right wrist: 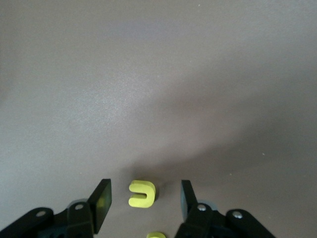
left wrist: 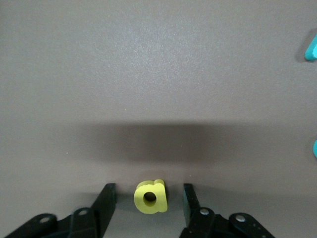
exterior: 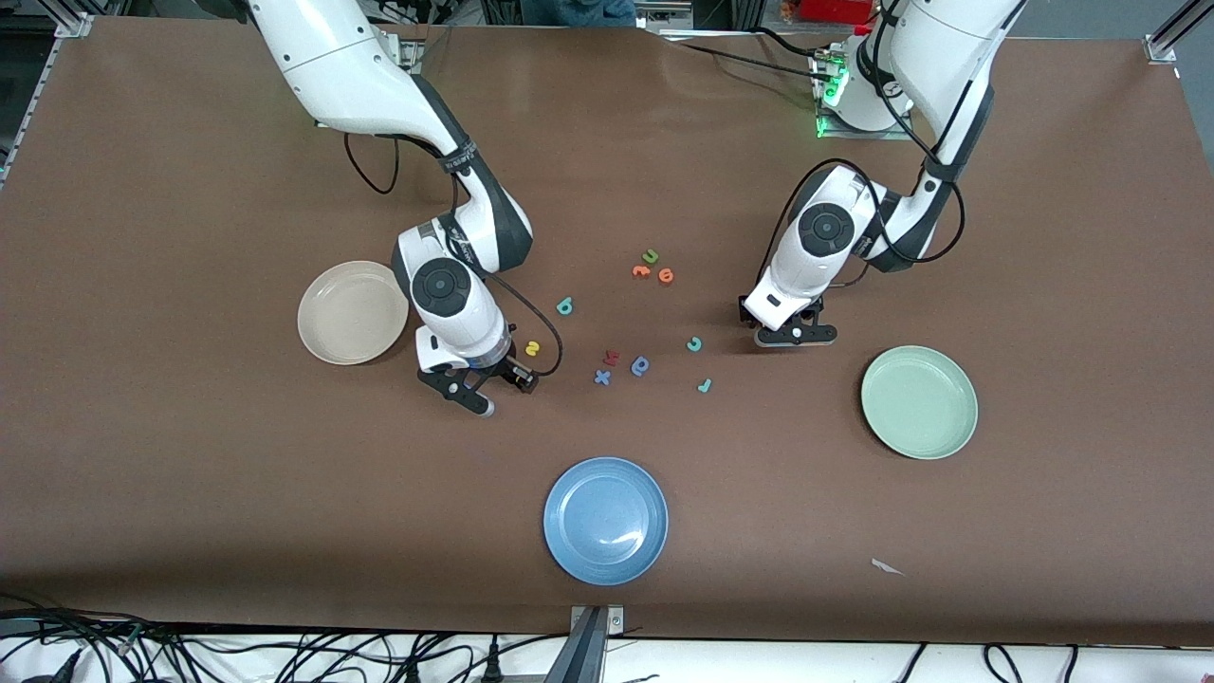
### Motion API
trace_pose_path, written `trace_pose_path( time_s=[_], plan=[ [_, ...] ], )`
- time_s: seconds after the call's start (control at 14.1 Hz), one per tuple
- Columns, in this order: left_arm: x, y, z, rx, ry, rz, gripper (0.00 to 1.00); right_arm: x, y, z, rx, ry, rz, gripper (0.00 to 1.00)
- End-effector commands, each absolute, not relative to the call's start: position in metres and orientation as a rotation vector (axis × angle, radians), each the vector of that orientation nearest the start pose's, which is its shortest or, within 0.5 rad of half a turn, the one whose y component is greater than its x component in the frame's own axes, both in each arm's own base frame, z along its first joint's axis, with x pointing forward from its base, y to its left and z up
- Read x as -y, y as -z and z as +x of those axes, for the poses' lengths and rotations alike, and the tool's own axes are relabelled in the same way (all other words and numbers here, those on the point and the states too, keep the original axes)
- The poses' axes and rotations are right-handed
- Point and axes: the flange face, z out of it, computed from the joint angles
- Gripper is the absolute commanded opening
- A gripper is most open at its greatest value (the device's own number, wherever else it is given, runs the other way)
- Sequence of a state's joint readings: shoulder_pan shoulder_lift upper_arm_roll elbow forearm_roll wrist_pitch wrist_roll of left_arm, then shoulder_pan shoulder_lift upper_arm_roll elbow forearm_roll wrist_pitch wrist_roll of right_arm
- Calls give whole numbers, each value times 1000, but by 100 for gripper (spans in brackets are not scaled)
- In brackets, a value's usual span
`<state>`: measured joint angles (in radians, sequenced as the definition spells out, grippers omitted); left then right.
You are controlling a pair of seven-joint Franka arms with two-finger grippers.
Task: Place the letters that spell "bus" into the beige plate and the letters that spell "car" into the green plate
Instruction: 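Grasp the yellow a with the left gripper while the right gripper grasps yellow u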
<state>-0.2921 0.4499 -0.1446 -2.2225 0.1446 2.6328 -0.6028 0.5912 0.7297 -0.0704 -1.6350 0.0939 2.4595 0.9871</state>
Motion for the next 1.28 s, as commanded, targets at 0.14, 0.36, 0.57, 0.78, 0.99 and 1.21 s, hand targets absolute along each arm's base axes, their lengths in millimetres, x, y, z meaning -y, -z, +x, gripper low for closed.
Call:
trace_pose_path(
  time_s=[0.14,0.36,0.57,0.78,0.99,1.21],
  plan=[
    [237,-170,490,79,-56,-3089,48,-370,-187,598,-764,119,-2966,65],
    [237,-169,490,88,-58,-3089,41,-374,-182,595,-750,124,-2968,64],
    [237,-168,491,86,-59,-3090,34,-371,-178,596,-747,125,-2976,50],
    [234,-168,492,79,-61,-3089,29,-371,-174,595,-743,124,-2980,48],
    [233,-168,494,75,-59,-3089,24,-371,-174,594,-737,119,-2985,22],
    [228,-192,519,50,-87,-3061,21,-350,-186,605,-734,115,-3030,20]
  ],
)
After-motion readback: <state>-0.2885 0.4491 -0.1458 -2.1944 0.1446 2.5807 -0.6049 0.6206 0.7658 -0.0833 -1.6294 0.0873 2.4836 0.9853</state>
